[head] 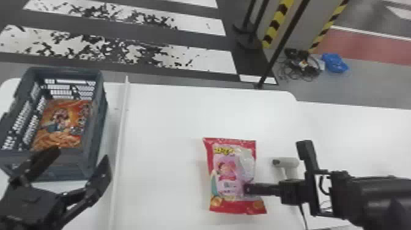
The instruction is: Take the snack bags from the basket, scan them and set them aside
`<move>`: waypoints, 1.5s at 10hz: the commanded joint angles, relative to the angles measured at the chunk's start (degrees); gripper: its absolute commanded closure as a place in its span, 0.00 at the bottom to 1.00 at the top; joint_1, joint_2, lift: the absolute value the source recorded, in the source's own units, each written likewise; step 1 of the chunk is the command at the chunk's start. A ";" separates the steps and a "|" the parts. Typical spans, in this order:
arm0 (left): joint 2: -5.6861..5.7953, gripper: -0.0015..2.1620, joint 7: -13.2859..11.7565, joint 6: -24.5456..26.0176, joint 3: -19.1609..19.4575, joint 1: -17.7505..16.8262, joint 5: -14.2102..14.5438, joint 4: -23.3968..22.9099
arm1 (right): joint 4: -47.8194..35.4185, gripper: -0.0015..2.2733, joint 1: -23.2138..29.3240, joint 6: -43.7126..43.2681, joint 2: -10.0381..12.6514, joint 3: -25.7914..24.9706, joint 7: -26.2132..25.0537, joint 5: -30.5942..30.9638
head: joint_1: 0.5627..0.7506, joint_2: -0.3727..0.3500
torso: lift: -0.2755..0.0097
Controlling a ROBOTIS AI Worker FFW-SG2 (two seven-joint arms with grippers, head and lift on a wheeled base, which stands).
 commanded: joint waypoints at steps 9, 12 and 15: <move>0.27 0.03 0.00 3.12 -1.63 -0.67 -0.02 1.51 | 17.68 0.73 -17.98 -3.22 -4.87 -21.89 -20.74 -11.34 | 0.70 0.03 | 0.70; 0.35 0.03 0.00 3.12 -1.80 -0.84 -0.02 1.51 | 32.27 0.73 -22.28 -17.81 -6.36 -17.76 -34.98 -8.61 | 0.70 0.03 | 0.70; 0.70 0.03 0.08 2.42 -1.71 -0.67 -0.11 1.16 | 48.27 0.73 -29.58 -27.30 -7.24 -12.40 -55.81 -8.61 | 0.70 0.03 | 0.70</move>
